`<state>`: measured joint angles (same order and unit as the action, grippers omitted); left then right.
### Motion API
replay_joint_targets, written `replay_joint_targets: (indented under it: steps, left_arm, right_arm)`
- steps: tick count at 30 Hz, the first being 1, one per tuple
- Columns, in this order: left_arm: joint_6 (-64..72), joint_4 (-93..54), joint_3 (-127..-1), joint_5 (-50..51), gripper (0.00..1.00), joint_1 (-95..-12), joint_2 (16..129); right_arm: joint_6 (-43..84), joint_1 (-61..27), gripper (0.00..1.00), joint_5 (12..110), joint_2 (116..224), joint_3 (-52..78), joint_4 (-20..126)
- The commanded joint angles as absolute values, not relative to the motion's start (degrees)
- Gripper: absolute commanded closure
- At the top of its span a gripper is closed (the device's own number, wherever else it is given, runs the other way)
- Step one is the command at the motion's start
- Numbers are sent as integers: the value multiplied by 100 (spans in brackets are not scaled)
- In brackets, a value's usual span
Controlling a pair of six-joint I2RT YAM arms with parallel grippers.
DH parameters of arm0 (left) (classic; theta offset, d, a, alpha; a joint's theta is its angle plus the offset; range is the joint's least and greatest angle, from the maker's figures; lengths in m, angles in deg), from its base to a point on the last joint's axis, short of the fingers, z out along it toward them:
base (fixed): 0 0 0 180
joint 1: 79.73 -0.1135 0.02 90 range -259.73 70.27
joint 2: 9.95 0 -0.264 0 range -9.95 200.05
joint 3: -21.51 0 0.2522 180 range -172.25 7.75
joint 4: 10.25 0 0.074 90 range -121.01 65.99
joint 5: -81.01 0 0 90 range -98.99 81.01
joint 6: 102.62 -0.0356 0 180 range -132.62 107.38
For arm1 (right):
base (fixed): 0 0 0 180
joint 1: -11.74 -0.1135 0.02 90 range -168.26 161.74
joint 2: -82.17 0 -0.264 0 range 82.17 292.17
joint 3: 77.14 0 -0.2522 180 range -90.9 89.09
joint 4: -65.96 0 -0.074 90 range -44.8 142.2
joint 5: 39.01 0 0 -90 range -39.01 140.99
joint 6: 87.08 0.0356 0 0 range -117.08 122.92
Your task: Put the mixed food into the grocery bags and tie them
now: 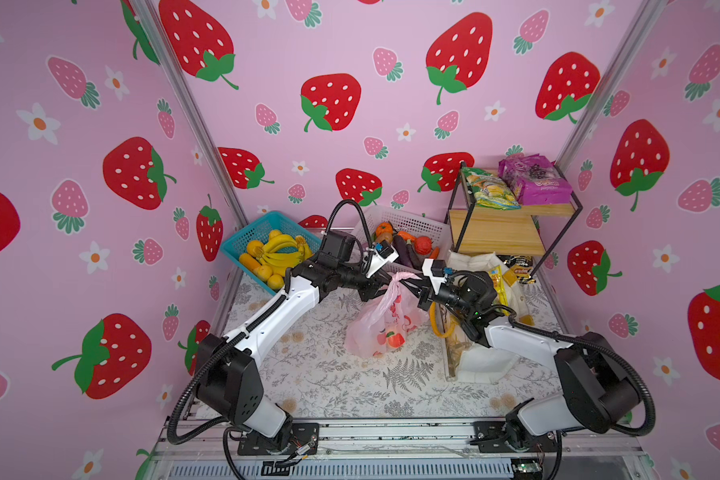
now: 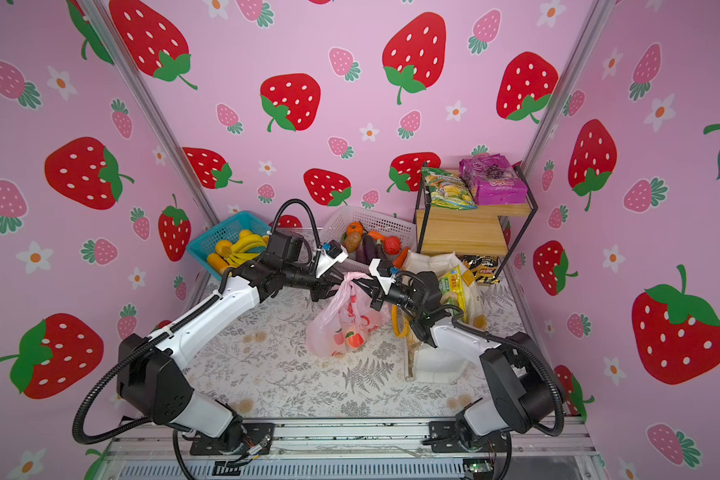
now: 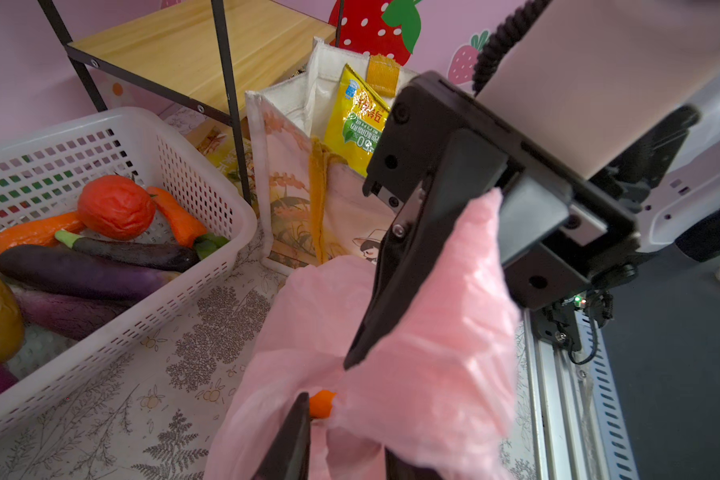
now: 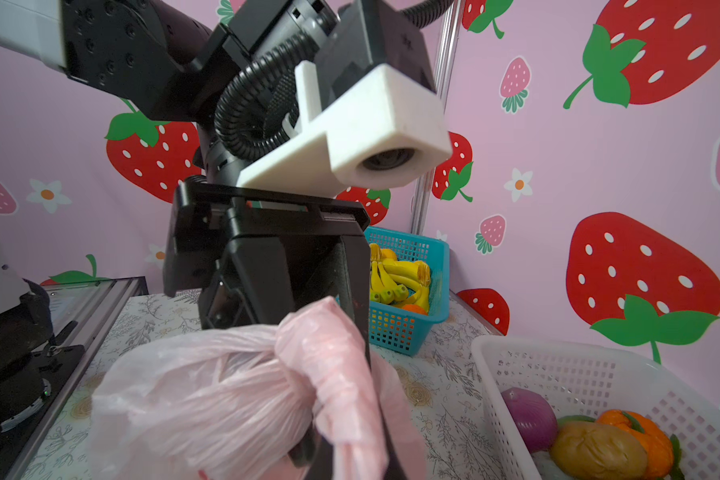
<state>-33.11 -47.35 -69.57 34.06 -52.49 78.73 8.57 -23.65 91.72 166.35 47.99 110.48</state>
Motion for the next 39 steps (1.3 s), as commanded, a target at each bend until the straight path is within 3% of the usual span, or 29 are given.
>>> replay_joint_targets:
  steps: [1, 6, 11, 39]
  left_arm:
    - [-3359, -4566, -6908, 3496, 80, -5296, 7888]
    - [-3364, -4511, -6752, 3302, 93, -5398, 7662]
    - [-3553, -4565, -6610, 2903, 99, -5433, 7392]
    - [-4068, -3905, -6023, 1749, 100, -5225, 6504]
  right_arm:
    - [616, -2350, 100, 9132, 16396, 4686, 10946]
    - [341, -2351, 100, 8970, 16327, 4616, 10583]
    - [238, -2351, 100, 8865, 16328, 4555, 10371]
    - [-7, -2464, 100, 8481, 16628, 4149, 9567]
